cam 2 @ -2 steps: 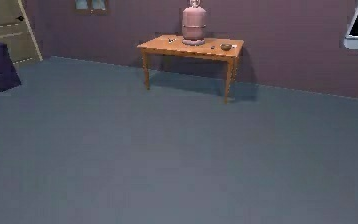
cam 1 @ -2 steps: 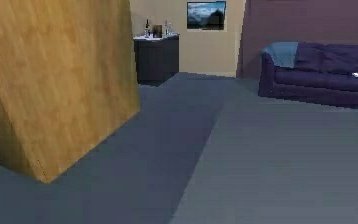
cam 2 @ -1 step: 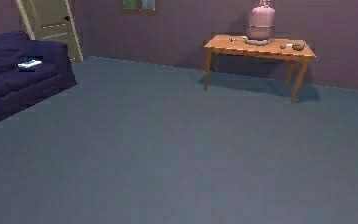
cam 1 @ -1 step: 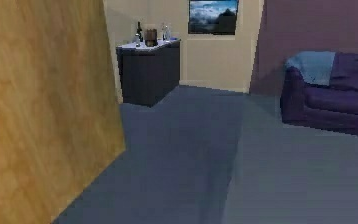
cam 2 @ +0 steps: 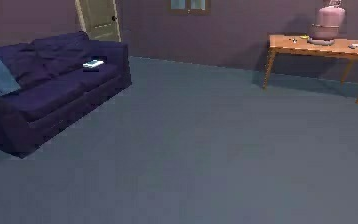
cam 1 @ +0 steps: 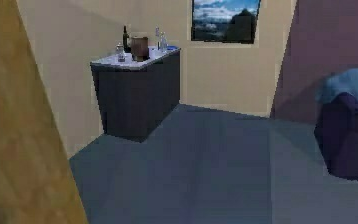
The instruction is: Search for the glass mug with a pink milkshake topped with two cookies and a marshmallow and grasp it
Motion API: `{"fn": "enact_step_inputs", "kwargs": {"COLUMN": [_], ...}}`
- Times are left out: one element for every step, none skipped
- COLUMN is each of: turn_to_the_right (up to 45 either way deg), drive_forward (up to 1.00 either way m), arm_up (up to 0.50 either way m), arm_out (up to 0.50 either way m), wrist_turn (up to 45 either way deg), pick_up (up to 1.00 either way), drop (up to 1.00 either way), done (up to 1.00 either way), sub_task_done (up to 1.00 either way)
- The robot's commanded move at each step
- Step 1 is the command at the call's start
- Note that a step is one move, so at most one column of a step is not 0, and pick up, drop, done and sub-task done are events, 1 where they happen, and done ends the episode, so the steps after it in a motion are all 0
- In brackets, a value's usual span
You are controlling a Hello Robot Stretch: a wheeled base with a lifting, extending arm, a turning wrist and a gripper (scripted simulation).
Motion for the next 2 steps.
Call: {"fn": "enact_step_inputs", "kwargs": {"turn_to_the_right": [0.0, 3.0], "drive_forward": [1.00, 0.00], "arm_up": [0.00, 0.00], "arm_out": [0.00, 0.00], "wrist_turn": [0.0, 0.0], "pick_up": [0.00, 0.00], "drop": [0.00, 0.00], "done": [0.00, 0.00], "sub_task_done": [0.00, 0.00]}}
